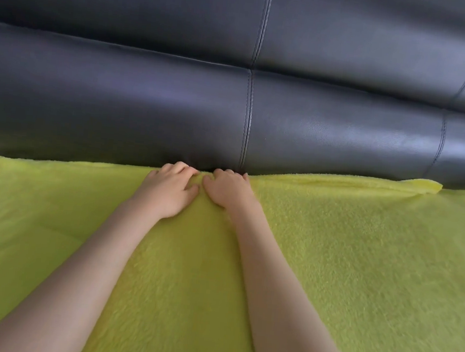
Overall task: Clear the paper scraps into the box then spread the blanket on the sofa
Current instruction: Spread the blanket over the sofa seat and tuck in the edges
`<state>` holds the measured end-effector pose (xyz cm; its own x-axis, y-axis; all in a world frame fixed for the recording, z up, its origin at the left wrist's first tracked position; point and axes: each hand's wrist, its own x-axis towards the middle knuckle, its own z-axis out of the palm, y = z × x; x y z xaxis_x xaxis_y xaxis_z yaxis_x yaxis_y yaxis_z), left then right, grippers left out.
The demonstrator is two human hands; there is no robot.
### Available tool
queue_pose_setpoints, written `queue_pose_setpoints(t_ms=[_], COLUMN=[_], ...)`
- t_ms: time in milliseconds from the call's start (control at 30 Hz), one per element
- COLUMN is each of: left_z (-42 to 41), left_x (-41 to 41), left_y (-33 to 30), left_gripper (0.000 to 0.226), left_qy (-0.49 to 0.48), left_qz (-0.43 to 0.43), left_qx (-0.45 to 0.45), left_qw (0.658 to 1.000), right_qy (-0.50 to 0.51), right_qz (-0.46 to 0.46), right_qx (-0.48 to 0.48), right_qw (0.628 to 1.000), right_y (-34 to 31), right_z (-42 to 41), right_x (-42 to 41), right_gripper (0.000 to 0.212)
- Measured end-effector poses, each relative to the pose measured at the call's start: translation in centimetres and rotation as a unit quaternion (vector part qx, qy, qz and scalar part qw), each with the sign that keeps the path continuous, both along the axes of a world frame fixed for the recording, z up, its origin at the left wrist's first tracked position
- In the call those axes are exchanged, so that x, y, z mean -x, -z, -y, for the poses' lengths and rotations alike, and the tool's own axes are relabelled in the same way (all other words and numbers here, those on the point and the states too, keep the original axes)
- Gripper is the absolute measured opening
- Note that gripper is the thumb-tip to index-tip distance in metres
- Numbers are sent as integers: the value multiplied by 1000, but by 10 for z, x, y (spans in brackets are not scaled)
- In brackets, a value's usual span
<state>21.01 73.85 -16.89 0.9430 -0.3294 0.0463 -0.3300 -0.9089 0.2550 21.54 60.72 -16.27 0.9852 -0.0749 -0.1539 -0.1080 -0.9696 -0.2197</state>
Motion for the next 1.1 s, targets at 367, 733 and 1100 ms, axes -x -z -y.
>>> queue_pose_setpoints(t_ms=[367, 733, 1100], left_z=[-1, -9, -11], left_x=[9, 12, 13], left_y=[-16, -17, -17], left_gripper=[60, 74, 81], left_qy=[-138, -164, -149], left_qz=[-111, -170, -187], left_qx=[-95, -115, -114], left_qw=[980, 965, 964], right_qy=[20, 38, -49], right_qz=[-83, -58, 64], right_qx=[33, 23, -97], right_qw=[996, 997, 992], right_y=[-40, -15, -6], right_z=[26, 17, 47], right_x=[0, -4, 19], right_gripper=[38, 52, 45])
